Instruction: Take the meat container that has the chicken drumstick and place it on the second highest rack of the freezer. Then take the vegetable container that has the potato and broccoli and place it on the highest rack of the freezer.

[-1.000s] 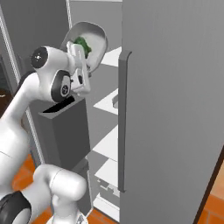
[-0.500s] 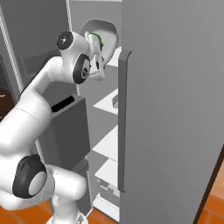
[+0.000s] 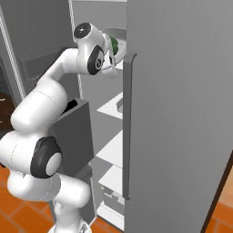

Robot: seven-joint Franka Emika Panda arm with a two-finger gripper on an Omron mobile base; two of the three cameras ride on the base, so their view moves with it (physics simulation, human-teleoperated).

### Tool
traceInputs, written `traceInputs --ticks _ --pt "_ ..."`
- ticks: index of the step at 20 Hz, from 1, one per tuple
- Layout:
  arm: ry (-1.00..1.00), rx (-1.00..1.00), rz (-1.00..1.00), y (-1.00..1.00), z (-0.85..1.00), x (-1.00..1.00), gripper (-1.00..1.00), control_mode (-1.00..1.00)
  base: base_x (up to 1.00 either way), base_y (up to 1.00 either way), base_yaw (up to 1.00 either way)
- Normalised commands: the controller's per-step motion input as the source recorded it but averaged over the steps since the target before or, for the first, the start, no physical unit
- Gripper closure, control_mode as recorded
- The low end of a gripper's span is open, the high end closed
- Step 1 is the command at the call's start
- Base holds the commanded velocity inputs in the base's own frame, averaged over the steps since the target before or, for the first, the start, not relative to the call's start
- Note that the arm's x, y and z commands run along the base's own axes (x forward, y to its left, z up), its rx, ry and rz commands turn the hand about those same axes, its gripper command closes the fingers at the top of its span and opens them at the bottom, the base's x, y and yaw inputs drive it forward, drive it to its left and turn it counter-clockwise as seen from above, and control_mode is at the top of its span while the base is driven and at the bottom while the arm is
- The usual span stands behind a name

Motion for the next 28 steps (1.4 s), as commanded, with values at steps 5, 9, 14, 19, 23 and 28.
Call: traceInputs --ticks 5,9,14,19,23,28 --pt "0.06 0.00 0.01 -0.15 -0.01 0.77 1.00 -1.00 0.00 0.00 0.00" --pt "0.07 0.05 0.01 -0.48 -0.03 0.76 1.00 -1.00 0.00 0.00 0.00" --pt "0.06 0.02 0.01 -0.48 -0.13 0.89 1.00 -1.00 0.00 0.00 0.00" --pt "0.03 0.00 0.00 -0.13 -0.02 1.00 1.00 -1.00 0.00 0.00 0.00" --pt "0.00 0.00 0.00 -0.03 -0.13 0.92 1.00 -1.00 0.00 0.00 0.00" --pt "-0.02 -0.05 0.00 -0.02 -0.28 0.03 -1.00 -1.00 0.00 0.00 0.00"
